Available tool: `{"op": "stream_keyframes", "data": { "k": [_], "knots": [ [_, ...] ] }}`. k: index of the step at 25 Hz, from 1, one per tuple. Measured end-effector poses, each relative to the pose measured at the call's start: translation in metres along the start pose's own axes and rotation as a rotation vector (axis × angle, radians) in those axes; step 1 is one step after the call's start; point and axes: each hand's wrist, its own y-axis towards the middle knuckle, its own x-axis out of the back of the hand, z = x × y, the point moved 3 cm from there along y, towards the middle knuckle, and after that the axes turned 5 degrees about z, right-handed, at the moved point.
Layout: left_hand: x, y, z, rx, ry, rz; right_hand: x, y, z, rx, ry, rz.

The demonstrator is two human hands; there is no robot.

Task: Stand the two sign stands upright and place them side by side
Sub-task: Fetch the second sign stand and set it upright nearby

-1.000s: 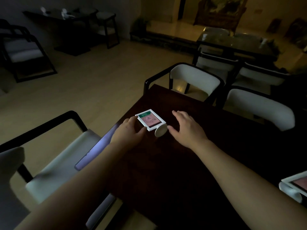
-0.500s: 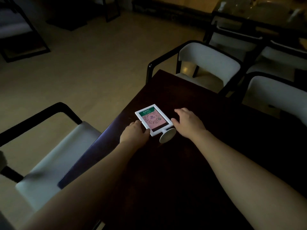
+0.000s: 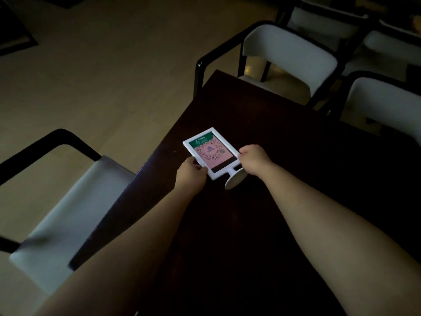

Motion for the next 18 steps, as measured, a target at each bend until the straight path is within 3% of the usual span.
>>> {"op": "stream_keyframes", "data": {
  "k": [5, 9, 18],
  "knots": [
    [-0.001, 0.003, -0.001, 0.003, -0.136, 0.029, -0.001, -0.008, -0.011, 0.009, 0.179, 0.0],
    [0.002, -0.006, -0.018, -0.145, -0.109, 0.052, 0.005, -0.02, -0.023, 0.009, 0.343, -0.071],
    [-0.002, -0.027, -0.043, -0.404, -0.072, 0.039, 0.006, -0.044, -0.058, 0.012, 0.45, -0.204]
  ]
}}
